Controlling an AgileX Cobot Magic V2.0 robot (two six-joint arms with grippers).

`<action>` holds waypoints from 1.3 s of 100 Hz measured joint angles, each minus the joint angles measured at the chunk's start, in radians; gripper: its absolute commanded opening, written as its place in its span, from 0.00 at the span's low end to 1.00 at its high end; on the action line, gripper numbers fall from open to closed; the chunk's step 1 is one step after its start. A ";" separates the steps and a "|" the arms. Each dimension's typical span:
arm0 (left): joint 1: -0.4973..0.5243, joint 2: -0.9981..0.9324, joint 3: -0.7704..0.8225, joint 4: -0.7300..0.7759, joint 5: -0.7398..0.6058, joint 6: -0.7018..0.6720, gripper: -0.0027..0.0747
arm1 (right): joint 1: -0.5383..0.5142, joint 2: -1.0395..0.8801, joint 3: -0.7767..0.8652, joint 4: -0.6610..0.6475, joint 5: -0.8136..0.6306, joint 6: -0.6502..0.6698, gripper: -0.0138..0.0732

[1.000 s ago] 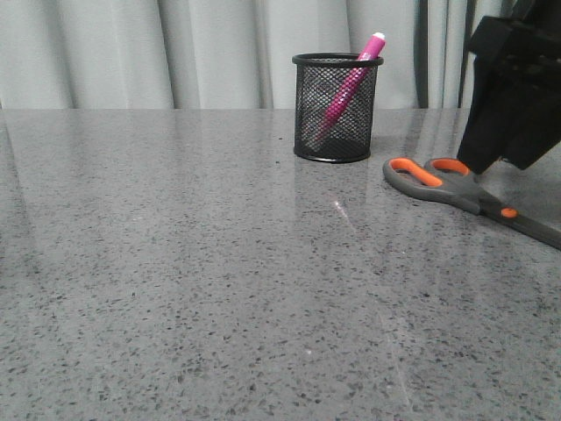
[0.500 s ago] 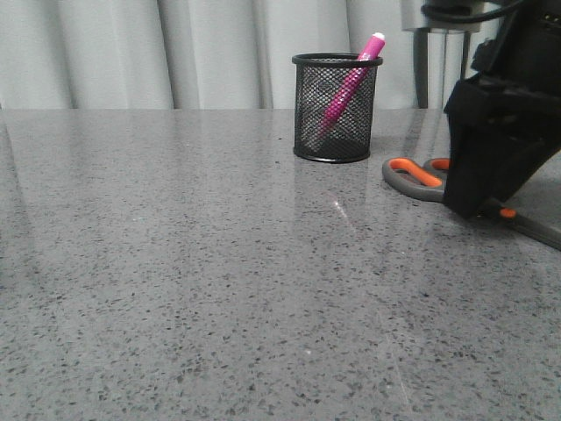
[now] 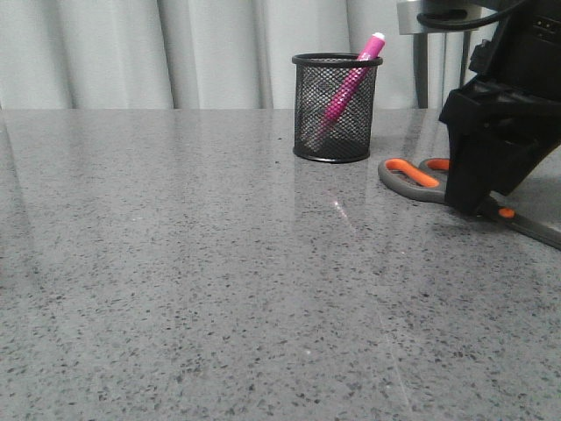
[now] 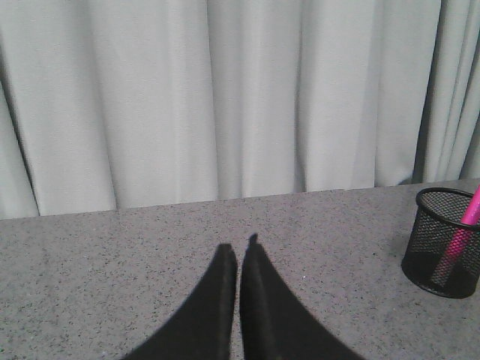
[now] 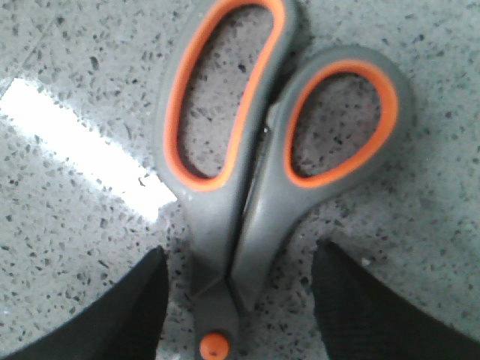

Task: Put pen and scissors into bin
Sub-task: 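Lower the right gripper over the scissors' pivot, then close the right gripper on the scissors and lift them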

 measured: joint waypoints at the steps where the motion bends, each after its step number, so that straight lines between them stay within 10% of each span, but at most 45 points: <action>1: 0.000 0.000 0.000 0.000 0.000 0.000 0.01 | 0.000 0.000 0.000 0.000 0.000 0.000 0.60; 66: 0.000 0.000 0.000 -0.004 0.000 0.000 0.01 | 0.000 0.015 -0.001 -0.004 -0.003 0.002 0.59; 111: 0.000 0.000 0.000 -0.006 0.000 0.000 0.01 | 0.000 0.015 -0.002 -0.004 0.007 0.005 0.09; 130: 0.000 0.000 0.000 -0.006 0.000 0.000 0.01 | 0.000 0.002 -0.002 0.000 0.009 0.005 0.07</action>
